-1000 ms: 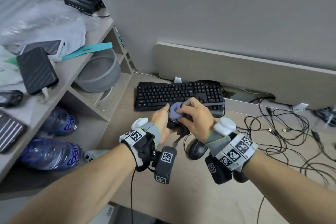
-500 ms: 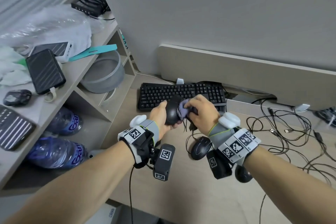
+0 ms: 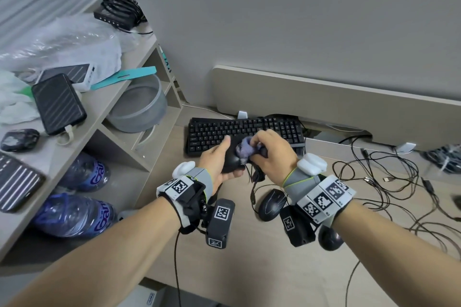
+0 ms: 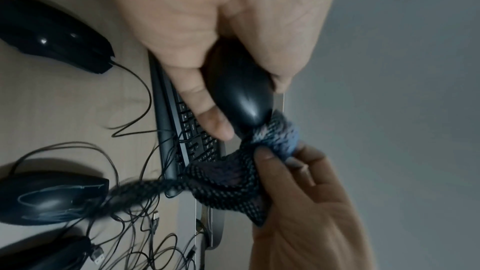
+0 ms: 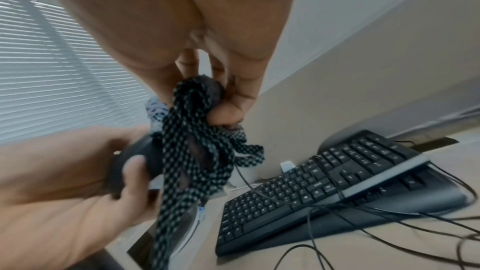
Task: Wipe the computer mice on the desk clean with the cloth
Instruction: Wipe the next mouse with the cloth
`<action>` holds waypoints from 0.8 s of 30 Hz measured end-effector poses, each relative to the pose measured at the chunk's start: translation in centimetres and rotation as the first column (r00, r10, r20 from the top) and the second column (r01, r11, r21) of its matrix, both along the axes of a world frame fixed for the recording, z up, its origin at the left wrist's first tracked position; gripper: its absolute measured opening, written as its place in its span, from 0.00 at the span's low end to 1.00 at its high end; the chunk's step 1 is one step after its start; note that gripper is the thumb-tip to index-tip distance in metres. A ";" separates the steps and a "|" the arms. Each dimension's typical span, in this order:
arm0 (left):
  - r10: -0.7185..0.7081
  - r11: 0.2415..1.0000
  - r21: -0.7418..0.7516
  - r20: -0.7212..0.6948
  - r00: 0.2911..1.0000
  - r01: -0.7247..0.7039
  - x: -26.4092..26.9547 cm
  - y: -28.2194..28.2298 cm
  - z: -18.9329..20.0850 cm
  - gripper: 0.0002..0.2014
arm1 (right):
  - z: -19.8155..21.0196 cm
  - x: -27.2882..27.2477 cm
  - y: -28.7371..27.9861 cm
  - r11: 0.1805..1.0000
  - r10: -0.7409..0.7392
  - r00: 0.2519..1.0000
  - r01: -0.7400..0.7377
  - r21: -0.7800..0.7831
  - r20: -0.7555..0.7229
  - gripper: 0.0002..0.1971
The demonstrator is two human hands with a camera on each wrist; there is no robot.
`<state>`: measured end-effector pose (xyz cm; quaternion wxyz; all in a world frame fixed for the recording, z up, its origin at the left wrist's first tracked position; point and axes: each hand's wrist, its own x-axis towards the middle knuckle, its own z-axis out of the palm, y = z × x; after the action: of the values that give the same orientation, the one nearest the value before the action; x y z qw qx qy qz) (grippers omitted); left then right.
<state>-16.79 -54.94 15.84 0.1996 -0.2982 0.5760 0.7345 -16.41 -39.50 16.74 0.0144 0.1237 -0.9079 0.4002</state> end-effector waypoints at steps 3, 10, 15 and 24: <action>0.046 0.999 -0.014 0.035 0.998 -0.046 -0.4 -0.1 -0.1 0.19 | 0.2 1.3 -1.0 0.986 0.165 0.986 -0.164 0.037 -0.008 0.09; 0.050 0.999 0.015 0.107 0.993 -0.052 -0.4 0.5 0.3 0.20 | 0.4 -0.9 0.3 0.999 -0.029 0.999 0.030 0.030 -0.014 0.08; 0.051 0.998 -0.026 0.107 0.993 -0.049 -0.8 0.4 0.2 0.19 | 0.4 0.1 -0.5 0.992 0.122 0.992 -0.121 0.043 -0.013 0.08; 0.043 0.999 0.008 0.141 0.989 -0.045 -0.5 0.2 0.2 0.15 | 0.1 -0.1 -0.2 0.990 0.111 0.994 -0.109 0.087 -0.009 0.09</action>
<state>-17.33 -54.70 16.07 0.2254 -0.3608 0.5496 0.7190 -16.54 -39.72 16.87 -0.0067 0.1769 -0.9160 0.3600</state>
